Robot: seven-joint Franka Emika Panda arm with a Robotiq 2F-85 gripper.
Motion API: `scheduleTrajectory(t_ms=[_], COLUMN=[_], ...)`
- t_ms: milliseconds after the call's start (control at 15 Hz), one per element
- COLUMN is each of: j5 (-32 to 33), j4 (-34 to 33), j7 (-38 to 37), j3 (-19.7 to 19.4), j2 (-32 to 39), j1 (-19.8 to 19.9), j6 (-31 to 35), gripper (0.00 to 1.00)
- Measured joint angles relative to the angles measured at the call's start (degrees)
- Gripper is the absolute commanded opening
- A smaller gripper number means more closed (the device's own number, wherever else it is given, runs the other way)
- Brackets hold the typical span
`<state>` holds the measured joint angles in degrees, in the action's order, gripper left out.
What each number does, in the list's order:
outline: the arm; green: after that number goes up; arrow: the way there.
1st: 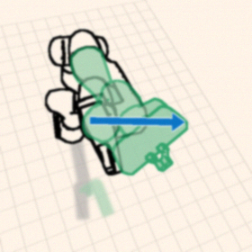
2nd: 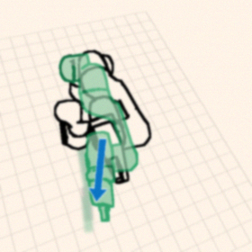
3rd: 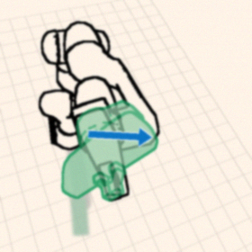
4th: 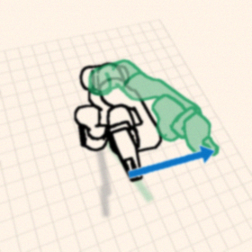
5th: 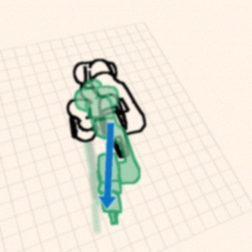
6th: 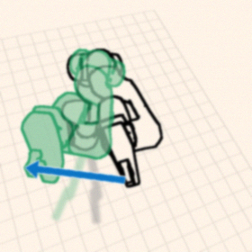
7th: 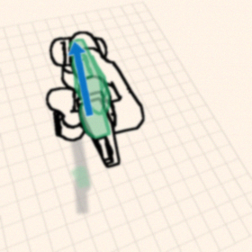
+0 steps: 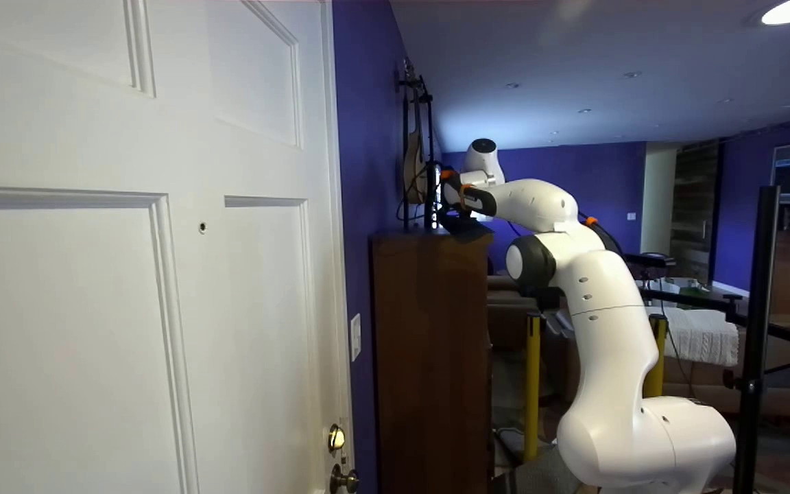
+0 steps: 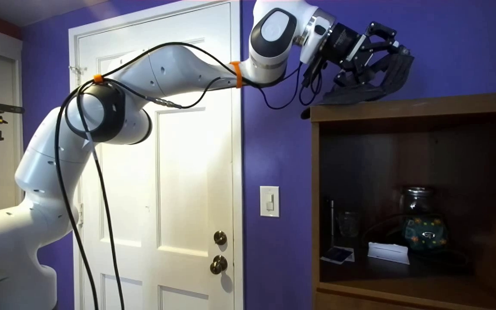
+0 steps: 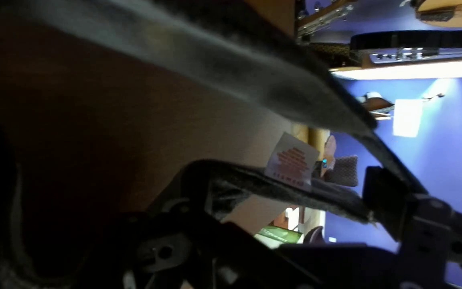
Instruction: Remove the half head cap and put it on top of the cabinet
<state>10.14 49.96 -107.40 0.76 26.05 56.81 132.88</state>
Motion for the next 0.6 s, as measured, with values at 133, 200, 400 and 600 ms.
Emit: scheduleTrajectory(t_ms=[133,200,400,600], j5=[-3.1,-4.43,-6.34,-7.95], j4=[-1.7,-2.65,-5.38,-7.89], j7=[0.45,0.68,0.69,0.02], j3=[-0.76,-1.08,-0.71,-0.7], j2=[0.59,0.95,2.17,3.74], j1=[-0.46,-0.62,-0.06,0.59], j6=[-6.76,-9.64,-13.94,-14.18], gripper=[1.0,1.0,1.0,1.0])
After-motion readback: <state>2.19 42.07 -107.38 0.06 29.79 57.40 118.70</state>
